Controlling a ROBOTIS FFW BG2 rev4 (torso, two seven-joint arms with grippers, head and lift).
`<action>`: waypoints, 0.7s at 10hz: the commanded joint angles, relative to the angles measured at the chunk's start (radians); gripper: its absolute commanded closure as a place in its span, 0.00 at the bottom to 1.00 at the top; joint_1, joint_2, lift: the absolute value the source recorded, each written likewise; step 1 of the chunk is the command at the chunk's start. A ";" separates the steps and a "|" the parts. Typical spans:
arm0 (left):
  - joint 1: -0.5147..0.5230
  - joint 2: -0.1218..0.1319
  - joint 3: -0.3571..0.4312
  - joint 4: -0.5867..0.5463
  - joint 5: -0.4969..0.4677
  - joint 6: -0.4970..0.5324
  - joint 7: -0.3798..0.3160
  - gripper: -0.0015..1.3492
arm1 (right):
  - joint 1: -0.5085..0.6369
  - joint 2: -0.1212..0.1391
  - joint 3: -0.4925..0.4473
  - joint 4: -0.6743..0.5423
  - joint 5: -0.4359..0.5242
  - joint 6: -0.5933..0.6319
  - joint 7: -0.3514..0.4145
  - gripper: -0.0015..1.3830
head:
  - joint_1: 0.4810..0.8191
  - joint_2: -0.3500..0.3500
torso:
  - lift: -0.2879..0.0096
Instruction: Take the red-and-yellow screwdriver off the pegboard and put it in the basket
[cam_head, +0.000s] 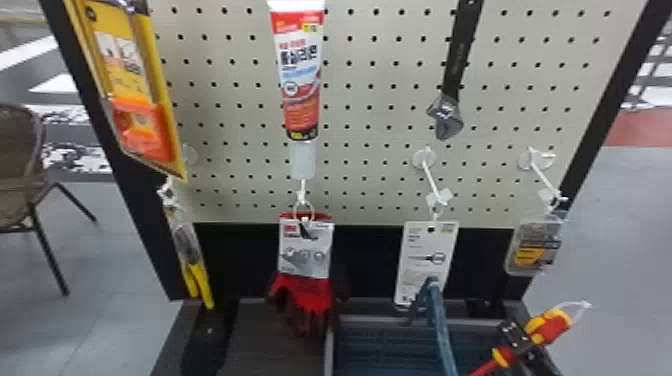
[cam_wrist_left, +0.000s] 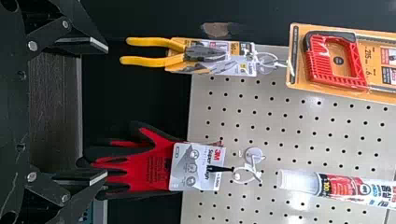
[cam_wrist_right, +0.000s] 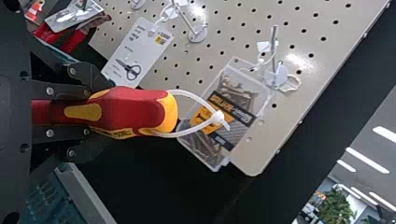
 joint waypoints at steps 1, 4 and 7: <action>0.002 0.000 0.000 0.003 0.002 -0.002 0.000 0.25 | 0.000 0.001 0.025 0.020 -0.006 0.000 0.000 0.85 | 0.20 0.50 | 0.63; -0.003 -0.002 0.000 0.010 0.005 -0.009 0.000 0.25 | -0.019 0.001 0.071 0.092 -0.017 0.000 0.000 0.85 | 0.20 0.50 | 0.63; -0.003 -0.006 0.000 0.018 0.006 -0.014 0.000 0.25 | -0.040 0.001 0.108 0.146 -0.024 0.001 0.000 0.85 | 0.20 0.50 | 0.63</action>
